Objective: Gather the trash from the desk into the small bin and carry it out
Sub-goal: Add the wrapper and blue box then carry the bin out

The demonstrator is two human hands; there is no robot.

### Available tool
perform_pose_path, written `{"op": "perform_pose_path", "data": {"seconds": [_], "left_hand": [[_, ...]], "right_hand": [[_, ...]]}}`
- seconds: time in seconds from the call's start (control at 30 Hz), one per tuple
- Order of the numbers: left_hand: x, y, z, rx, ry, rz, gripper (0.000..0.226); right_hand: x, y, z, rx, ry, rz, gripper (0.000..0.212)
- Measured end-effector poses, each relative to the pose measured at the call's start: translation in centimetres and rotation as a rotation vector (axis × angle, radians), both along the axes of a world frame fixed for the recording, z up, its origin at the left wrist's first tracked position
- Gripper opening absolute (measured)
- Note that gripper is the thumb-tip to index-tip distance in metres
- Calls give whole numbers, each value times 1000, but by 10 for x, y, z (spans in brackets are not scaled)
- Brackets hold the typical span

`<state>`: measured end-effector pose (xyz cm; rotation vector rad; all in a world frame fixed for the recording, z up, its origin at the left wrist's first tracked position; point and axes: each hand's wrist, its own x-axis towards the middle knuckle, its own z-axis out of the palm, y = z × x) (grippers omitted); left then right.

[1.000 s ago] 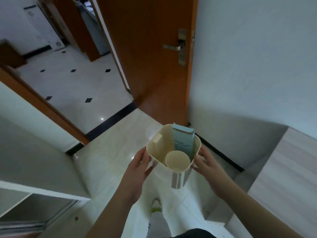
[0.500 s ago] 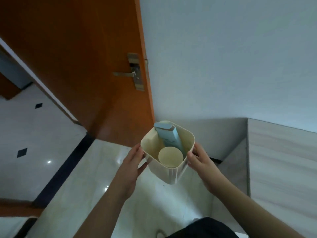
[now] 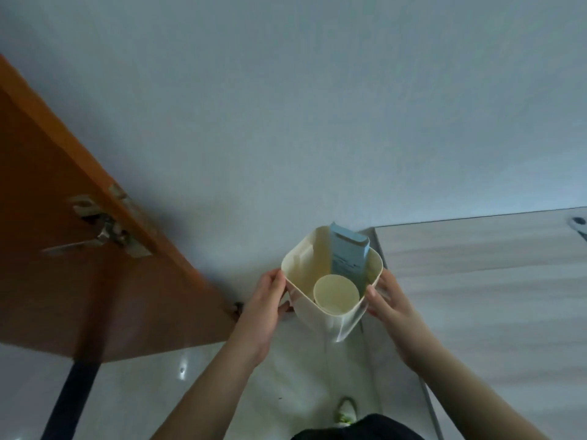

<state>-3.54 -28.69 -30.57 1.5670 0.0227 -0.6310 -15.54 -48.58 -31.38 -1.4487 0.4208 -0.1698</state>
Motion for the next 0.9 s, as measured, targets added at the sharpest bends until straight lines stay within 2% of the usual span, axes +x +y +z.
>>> {"op": "perform_pose_path", "data": {"seconds": [0.23, 0.37, 0.5, 0.7, 0.83, 0.9], "left_hand": [[47, -62, -3, 53, -4, -191, 40], [72, -85, -7, 64, 17, -260, 35], [108, -112, -16, 95, 21, -413, 48], [160, -157, -30, 86, 55, -536, 35], [185, -182, -32, 41, 13, -515, 30], [191, -198, -31, 51, -41, -581, 19]], "right_hand": [[30, -55, -2, 28, -40, -107, 51], [44, -66, -5, 22, -2, -173, 53], [58, -75, -14, 23, 37, -271, 51], [91, -82, -24, 39, 86, -462, 45], [105, -80, -23, 37, 152, -526, 41], [105, -81, -25, 56, 162, -590, 46]]}}
